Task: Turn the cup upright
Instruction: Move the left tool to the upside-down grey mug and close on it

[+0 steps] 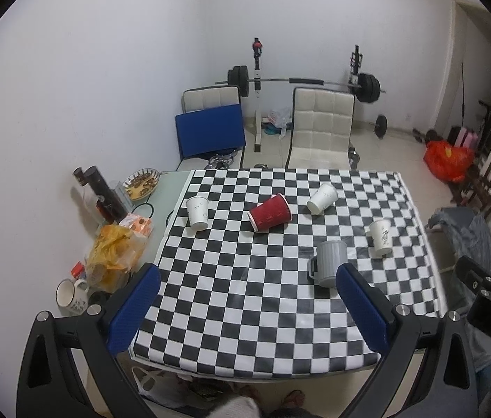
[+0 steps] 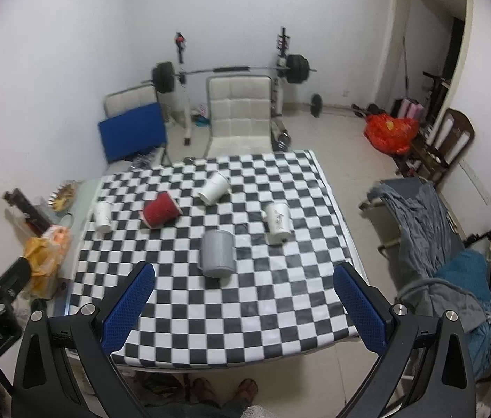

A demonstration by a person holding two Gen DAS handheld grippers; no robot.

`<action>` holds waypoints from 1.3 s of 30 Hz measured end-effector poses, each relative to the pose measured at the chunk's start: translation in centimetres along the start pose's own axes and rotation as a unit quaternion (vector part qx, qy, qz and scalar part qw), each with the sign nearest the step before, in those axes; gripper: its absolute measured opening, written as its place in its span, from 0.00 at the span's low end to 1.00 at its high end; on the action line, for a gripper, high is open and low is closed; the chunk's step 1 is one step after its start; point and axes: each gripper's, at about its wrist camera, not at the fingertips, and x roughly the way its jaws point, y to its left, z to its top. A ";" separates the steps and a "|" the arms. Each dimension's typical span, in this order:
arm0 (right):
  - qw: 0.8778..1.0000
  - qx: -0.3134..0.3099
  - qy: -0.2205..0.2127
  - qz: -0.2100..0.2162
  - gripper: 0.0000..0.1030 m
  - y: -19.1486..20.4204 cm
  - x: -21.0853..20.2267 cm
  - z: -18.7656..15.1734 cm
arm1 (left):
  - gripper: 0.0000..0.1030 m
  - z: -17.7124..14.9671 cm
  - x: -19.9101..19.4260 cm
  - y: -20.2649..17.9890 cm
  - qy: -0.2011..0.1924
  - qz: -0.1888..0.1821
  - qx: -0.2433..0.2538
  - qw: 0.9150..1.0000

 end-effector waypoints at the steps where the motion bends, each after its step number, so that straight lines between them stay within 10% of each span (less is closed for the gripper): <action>1: 1.000 0.003 0.010 -0.007 1.00 -0.3 1.3 0.0 | 1.00 0.2 1.0 -0.6 0.005 -0.001 0.010 1.000; 26: 0.970 0.025 0.234 -0.056 1.00 -9.2 38.0 -6.4 | 1.00 -5.0 31.4 -13.1 0.229 0.010 0.088 0.969; 39: 0.953 0.077 0.290 -0.047 1.00 -11.9 45.4 -9.2 | 0.99 -4.6 37.2 -14.5 0.301 -0.108 -0.015 0.947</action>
